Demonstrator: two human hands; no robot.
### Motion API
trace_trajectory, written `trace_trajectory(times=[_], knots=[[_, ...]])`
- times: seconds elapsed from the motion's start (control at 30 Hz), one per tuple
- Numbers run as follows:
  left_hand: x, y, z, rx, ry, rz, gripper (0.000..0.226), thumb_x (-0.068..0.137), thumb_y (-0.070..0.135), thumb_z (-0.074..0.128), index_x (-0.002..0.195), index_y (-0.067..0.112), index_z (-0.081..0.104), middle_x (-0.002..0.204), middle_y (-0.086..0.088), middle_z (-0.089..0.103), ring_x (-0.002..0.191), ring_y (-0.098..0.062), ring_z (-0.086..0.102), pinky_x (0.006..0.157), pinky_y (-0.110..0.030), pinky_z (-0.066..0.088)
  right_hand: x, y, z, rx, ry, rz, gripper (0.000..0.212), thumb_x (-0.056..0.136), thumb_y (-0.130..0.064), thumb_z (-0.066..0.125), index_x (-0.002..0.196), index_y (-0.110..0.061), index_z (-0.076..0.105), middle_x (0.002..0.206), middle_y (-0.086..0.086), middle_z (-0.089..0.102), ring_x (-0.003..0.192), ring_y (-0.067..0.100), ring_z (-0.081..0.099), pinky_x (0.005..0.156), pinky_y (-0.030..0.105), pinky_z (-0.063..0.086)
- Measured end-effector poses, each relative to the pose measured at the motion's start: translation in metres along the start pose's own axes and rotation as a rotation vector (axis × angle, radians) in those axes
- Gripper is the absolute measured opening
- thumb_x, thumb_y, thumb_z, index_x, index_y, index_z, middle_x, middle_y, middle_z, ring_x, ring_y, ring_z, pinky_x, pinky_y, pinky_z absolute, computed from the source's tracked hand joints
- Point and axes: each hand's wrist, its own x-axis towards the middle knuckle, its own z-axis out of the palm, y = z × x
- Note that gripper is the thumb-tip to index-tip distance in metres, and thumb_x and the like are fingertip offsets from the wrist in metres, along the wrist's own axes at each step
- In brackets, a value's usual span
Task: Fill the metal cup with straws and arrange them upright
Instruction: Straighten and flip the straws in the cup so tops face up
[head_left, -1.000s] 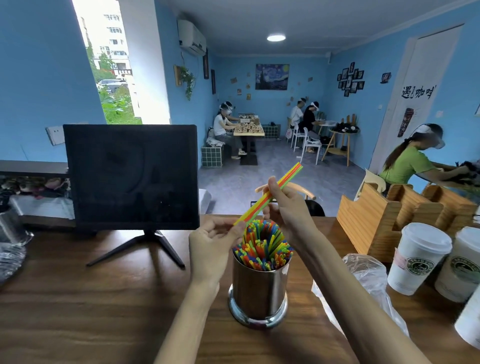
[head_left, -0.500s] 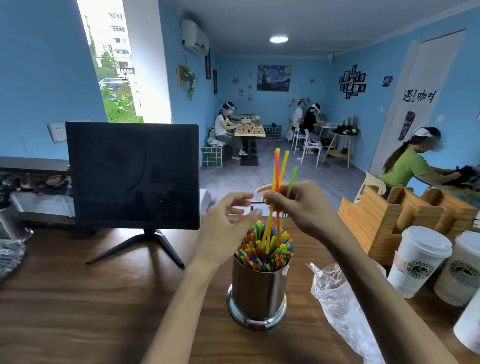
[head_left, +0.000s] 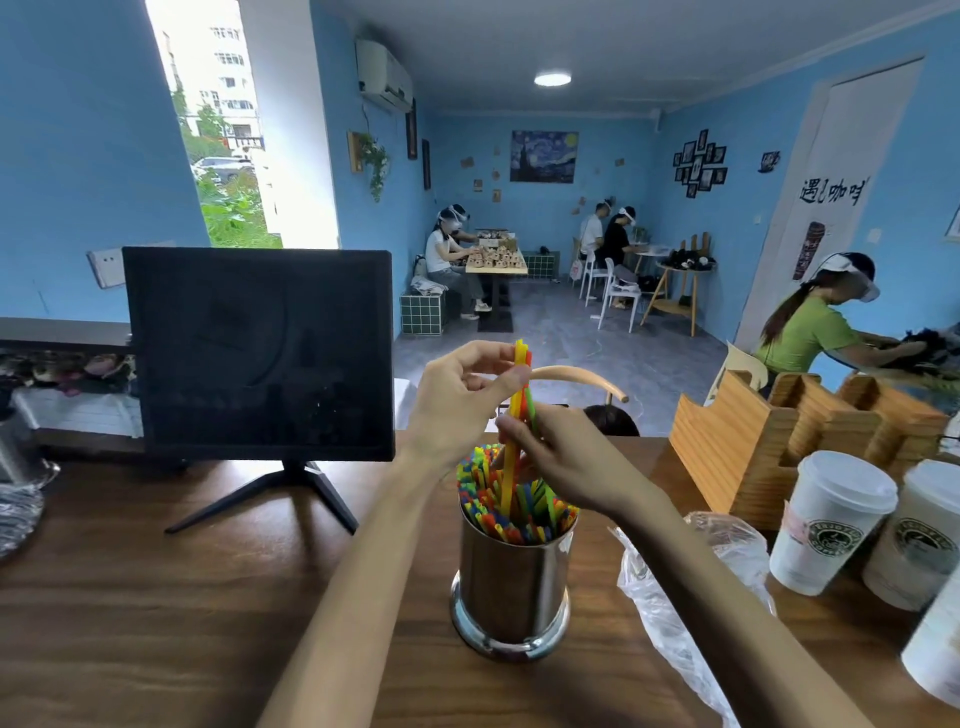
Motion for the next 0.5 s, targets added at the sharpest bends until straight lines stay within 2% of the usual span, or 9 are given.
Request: trace_trajectory(times=[0.1, 0.17, 0.27, 0.33, 0.4, 0.5], knots=[[0.0, -0.003, -0.001, -0.033, -0.002, -0.023, 0.017, 0.087, 0.013, 0.079, 0.103, 0.014, 0.073, 0.086, 0.004, 0.074, 0.075, -0.001, 0.066, 0.066, -0.017, 0.051, 0.0, 0.008, 0.006, -0.019, -0.004, -0.049, 0.044, 0.105, -0.046, 0.042, 0.091, -0.009, 0.06, 0.076, 0.007, 0.071, 0.065, 0.016, 0.07, 0.071, 0.05, 0.056], [0.0, -0.004, -0.002, -0.061, 0.017, -0.019, 0.019, 0.086, 0.011, 0.079, 0.104, 0.011, 0.072, 0.084, -0.001, 0.075, 0.074, -0.004, 0.068, 0.066, -0.018, 0.053, 0.0, 0.011, 0.009, 0.027, -0.012, -0.081, 0.041, 0.107, -0.043, 0.04, 0.091, -0.012, 0.06, 0.078, 0.004, 0.072, 0.072, 0.017, 0.07, 0.075, 0.05, 0.055], [0.0, -0.007, -0.003, -0.09, 0.027, -0.028, 0.023, 0.084, 0.008, 0.08, 0.106, 0.01, 0.073, 0.08, -0.001, 0.076, 0.07, -0.006, 0.069, 0.063, -0.018, 0.053, -0.003, 0.013, 0.013, 0.246, -0.079, -0.058, 0.04, 0.109, -0.039, 0.037, 0.096, -0.01, 0.062, 0.087, 0.001, 0.077, 0.089, 0.016, 0.073, 0.091, 0.046, 0.054], [-0.001, -0.008, -0.003, -0.115, 0.039, -0.049, 0.024, 0.084, 0.007, 0.08, 0.106, 0.009, 0.074, 0.08, -0.001, 0.076, 0.068, -0.006, 0.069, 0.062, -0.018, 0.054, -0.005, 0.014, 0.017, 0.448, -0.099, 0.008, 0.04, 0.11, -0.035, 0.037, 0.103, -0.002, 0.059, 0.092, 0.011, 0.077, 0.095, 0.026, 0.073, 0.095, 0.044, 0.055], [-0.001, -0.009, -0.003, -0.138, 0.049, -0.077, 0.024, 0.083, 0.009, 0.081, 0.107, 0.008, 0.074, 0.083, -0.005, 0.077, 0.071, -0.009, 0.071, 0.063, -0.02, 0.056, -0.005, 0.012, 0.02, 0.698, -0.107, 0.095, 0.038, 0.109, -0.03, 0.038, 0.103, 0.004, 0.055, 0.096, 0.024, 0.074, 0.09, 0.033, 0.072, 0.087, 0.04, 0.059], [-0.003, -0.01, -0.004, -0.156, 0.043, -0.109, 0.02, 0.085, 0.011, 0.079, 0.105, 0.011, 0.075, 0.089, -0.007, 0.079, 0.073, -0.011, 0.072, 0.059, -0.02, 0.055, -0.006, 0.008, 0.024, 0.843, -0.109, 0.139, 0.033, 0.107, -0.032, 0.04, 0.099, -0.005, 0.056, 0.094, 0.023, 0.074, 0.084, 0.033, 0.071, 0.077, 0.035, 0.061]])
